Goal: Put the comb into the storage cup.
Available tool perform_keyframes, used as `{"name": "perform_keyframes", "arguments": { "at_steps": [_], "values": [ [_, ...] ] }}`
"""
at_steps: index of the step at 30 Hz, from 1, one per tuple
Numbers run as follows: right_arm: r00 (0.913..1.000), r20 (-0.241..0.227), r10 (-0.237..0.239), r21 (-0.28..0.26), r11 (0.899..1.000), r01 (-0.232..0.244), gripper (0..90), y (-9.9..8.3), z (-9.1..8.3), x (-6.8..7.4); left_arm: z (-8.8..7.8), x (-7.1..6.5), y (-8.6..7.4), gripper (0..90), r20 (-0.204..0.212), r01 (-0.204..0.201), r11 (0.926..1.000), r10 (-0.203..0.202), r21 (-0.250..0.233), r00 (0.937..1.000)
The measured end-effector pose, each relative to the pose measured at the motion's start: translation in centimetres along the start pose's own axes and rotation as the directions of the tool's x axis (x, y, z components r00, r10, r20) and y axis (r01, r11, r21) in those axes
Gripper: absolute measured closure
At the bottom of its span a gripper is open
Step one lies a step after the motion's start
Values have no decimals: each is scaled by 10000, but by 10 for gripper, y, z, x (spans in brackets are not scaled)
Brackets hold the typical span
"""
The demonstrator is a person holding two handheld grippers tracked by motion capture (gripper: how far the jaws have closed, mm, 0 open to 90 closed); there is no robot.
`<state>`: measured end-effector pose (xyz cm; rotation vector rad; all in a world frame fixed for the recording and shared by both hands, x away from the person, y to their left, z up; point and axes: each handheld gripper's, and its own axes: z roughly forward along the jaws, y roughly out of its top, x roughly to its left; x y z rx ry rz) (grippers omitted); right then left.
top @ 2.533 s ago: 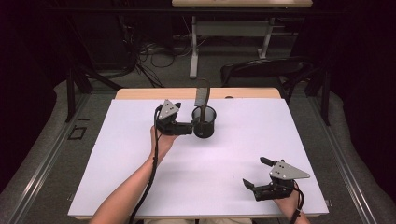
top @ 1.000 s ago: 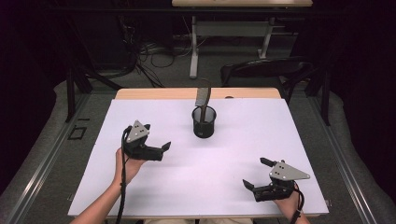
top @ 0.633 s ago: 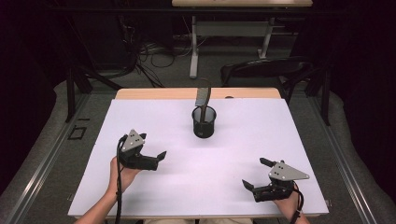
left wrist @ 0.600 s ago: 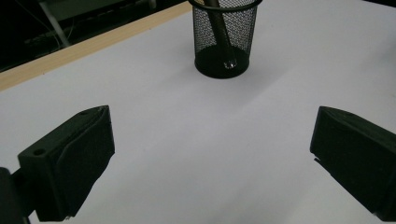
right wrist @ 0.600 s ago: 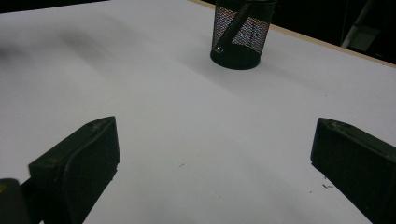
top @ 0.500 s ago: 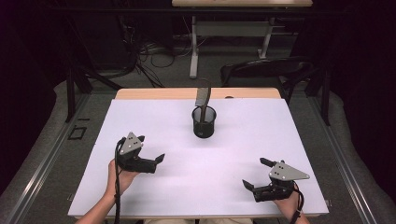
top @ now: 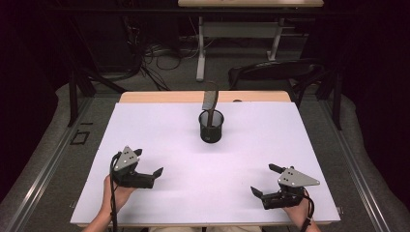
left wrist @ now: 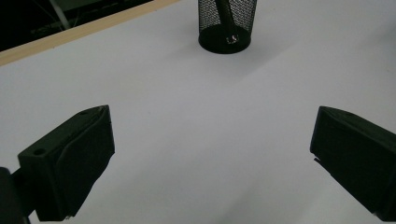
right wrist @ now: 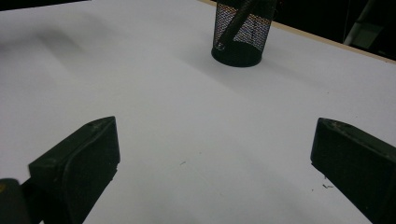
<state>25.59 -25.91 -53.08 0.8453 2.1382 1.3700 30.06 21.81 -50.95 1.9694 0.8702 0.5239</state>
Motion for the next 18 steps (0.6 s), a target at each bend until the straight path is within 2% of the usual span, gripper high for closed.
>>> {"name": "perform_keyframes", "arguments": {
  "at_steps": [18],
  "values": [
    [10000,-16,-25,65,10000,25,9,0,0,0,-14,-4,-31,1,-174,511,9987,-512,-78,9985]
  ]
}}
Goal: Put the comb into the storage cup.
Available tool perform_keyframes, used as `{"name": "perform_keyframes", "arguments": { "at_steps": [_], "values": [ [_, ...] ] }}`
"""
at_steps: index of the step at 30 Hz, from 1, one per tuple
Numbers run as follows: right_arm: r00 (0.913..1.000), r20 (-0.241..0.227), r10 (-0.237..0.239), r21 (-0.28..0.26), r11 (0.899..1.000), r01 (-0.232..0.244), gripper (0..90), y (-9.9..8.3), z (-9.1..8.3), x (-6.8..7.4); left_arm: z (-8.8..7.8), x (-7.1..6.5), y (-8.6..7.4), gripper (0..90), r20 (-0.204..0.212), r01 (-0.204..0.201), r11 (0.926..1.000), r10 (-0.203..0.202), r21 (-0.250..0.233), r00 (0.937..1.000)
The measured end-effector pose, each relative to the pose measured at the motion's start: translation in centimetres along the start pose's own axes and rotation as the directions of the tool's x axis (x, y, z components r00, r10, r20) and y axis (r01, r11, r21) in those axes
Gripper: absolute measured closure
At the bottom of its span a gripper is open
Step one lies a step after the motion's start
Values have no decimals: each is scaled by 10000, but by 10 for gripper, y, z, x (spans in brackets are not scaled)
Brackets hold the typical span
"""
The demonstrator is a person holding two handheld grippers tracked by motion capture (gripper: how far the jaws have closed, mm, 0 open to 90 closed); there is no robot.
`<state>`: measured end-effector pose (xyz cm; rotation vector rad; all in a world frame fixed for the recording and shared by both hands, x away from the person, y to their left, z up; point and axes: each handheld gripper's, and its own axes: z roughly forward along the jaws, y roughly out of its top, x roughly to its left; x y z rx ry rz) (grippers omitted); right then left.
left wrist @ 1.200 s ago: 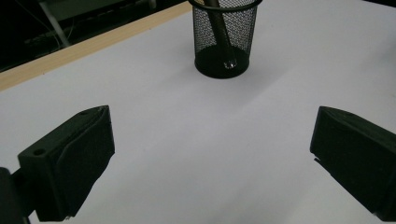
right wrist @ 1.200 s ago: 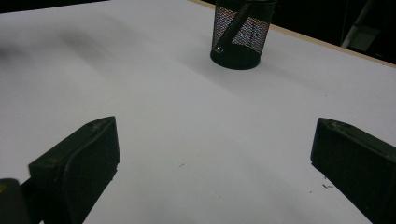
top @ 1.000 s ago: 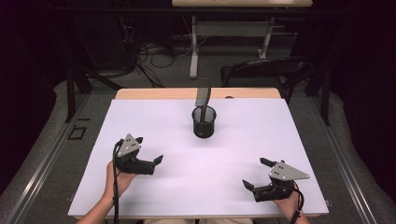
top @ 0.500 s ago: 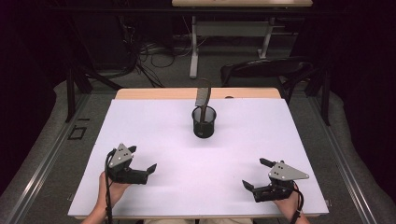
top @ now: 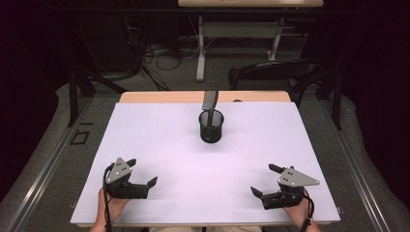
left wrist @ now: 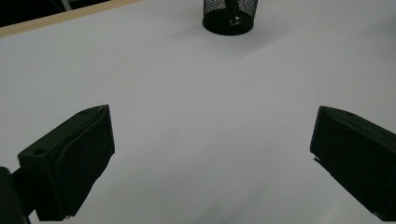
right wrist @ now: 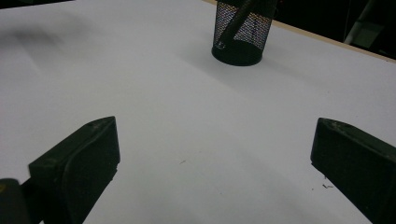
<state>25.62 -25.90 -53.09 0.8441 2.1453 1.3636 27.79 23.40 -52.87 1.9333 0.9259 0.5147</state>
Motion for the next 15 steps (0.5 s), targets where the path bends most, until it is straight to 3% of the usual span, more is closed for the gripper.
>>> {"name": "perform_keyframes", "arguments": {
  "at_steps": [8,15],
  "values": [
    [10000,-21,20,31,10000,-20,9,0,0,0,-6,-3,-10,0,-75,56,9999,-57,-159,10000],
    [10000,-46,13,27,10000,-13,9,0,1,0,-10,-6,-15,0,-193,-161,9997,158,-202,9997]
  ]
}}
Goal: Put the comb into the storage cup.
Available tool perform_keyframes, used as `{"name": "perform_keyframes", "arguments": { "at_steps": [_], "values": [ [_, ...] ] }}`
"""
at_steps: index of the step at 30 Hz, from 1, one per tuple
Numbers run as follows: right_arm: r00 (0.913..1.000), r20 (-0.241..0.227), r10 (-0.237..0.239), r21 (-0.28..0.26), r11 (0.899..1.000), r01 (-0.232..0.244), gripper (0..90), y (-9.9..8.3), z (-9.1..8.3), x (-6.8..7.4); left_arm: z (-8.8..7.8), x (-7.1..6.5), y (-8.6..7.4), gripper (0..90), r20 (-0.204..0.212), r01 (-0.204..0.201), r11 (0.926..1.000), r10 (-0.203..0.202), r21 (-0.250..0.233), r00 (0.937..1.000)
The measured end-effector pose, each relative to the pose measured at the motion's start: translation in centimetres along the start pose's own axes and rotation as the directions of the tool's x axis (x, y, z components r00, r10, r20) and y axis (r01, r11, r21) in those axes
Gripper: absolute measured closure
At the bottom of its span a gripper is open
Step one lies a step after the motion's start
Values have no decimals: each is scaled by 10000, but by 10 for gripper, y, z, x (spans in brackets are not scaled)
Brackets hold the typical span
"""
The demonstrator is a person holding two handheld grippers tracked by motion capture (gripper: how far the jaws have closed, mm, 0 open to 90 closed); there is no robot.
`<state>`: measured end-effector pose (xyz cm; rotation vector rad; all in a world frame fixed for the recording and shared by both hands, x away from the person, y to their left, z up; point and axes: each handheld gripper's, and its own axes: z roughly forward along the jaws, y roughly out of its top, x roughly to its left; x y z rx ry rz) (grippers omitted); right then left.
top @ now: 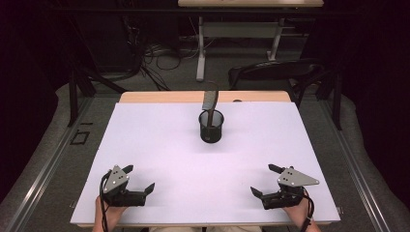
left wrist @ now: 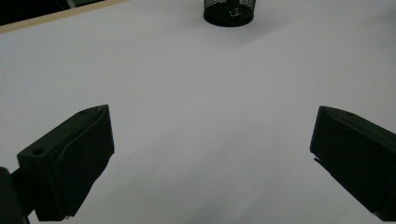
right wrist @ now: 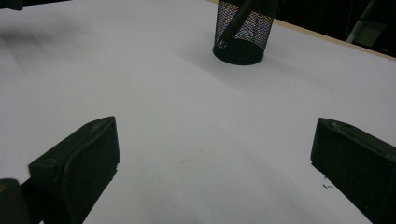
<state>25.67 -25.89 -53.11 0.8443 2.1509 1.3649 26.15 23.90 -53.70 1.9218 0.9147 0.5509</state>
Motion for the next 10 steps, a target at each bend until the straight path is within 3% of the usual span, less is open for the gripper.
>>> {"name": "perform_keyframes", "arguments": {
  "at_steps": [10],
  "values": [
    [10000,-2,-33,-30,10000,33,6,-1,0,0,2,3,1,0,-124,-230,9995,233,219,9997]
  ]
}}
